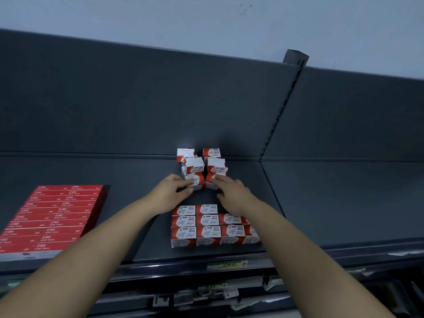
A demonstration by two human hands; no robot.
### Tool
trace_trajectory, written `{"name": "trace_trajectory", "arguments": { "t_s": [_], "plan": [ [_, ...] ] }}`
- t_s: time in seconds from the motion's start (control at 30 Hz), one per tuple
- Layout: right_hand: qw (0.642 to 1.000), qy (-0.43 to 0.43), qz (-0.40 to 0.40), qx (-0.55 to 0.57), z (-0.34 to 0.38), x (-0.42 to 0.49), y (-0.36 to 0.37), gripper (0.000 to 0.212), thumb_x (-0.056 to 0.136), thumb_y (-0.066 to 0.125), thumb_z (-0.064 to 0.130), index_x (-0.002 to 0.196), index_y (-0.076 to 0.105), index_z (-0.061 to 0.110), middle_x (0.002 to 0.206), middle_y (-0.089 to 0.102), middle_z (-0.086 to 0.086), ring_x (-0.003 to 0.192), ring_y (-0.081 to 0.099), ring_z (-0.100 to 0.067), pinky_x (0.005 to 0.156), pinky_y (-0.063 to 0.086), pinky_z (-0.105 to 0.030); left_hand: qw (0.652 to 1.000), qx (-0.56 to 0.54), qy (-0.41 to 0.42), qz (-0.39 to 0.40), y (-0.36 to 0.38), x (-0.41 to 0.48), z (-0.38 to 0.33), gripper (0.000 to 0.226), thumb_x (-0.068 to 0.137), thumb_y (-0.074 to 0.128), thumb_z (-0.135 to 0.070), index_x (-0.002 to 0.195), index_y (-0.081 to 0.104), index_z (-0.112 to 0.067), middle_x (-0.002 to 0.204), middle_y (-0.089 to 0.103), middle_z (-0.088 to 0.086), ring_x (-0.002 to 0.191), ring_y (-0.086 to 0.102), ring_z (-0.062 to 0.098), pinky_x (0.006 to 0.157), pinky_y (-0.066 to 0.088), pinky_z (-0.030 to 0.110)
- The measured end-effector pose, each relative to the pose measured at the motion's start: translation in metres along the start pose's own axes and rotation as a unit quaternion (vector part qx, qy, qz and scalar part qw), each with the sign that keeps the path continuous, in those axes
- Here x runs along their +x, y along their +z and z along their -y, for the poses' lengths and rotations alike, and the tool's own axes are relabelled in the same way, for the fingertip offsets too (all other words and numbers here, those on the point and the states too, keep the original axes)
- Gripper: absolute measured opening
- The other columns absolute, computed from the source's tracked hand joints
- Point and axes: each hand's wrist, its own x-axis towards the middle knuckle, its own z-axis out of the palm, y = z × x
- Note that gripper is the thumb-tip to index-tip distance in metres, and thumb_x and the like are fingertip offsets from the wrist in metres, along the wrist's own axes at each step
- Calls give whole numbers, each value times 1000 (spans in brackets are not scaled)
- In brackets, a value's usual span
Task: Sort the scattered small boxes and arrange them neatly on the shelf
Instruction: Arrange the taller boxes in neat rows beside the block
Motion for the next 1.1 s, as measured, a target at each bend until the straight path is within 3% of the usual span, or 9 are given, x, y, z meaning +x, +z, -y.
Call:
{"name": "trace_trajectory", "arguments": {
  "t_s": [0.2,0.4,0.5,0.6,0.7,0.83,0.93,1.03,1.1],
  "plan": [
    [996,-23,-77,41,-4,-1,-3,39,95,56,18,132,53,30,150,37,7,134,36,-25,109,35,-51,995,7,23,-94,-5,-4,10,20,90,67,-32,107,72,-22,110,58,-4,107,54,12,90,43,25],
    [994,55,-43,79,-3,2,2,60,94,61,34,147,33,36,150,38,-1,136,35,-29,111,32,-56,997,11,-48,-53,-10,0,10,59,78,74,-50,131,57,-29,124,52,-4,114,54,17,100,46,41],
    [991,66,-55,100,-3,0,3,50,92,65,29,136,42,32,141,49,1,130,41,-25,109,32,-52,998,19,-41,-35,-6,-1,13,47,77,75,-50,119,61,-33,119,61,-7,112,56,15,97,48,43],
    [979,42,-54,192,-6,-7,1,46,91,67,22,129,41,31,132,54,4,121,49,-17,99,43,-39,995,-68,-36,-64,-6,-6,12,35,77,81,-32,105,60,-27,105,67,-12,98,63,8,86,53,33],
    [937,4,-70,343,-5,-17,-6,43,91,66,16,123,42,32,122,54,12,110,54,-10,77,48,-22,977,-199,-21,-73,-15,-11,5,36,74,83,-18,103,63,-24,100,72,-10,91,69,8,83,55,30],
    [846,-44,-101,521,0,-28,-16,42,87,70,6,116,54,31,120,63,7,113,61,-15,89,57,-37,939,-332,2,-87,-28,-18,-17,41,78,78,-6,114,64,-16,108,74,-5,99,69,10,86,54,25],
    [762,-76,-87,638,2,-36,-26,44,87,69,4,124,60,27,122,64,-5,115,63,-24,89,57,-41,914,-397,21,-83,-34,-24,-39,36,83,71,-1,114,64,-19,105,74,-10,94,69,2,74,54,16],
    [679,-102,-70,723,3,-46,-35,48,88,65,4,130,59,26,124,62,-11,115,63,-30,89,56,-46,898,-433,19,-75,-35,-27,-52,38,85,69,-2,119,62,-19,107,74,-8,97,69,8,77,57,23],
    [654,-109,-71,746,1,-51,-40,52,92,59,1,136,54,28,119,62,-12,109,65,-30,84,57,-44,895,-439,21,-72,-33,-29,-57,41,85,70,-4,122,61,-19,112,72,-4,103,68,14,84,57,31]
  ]
}}
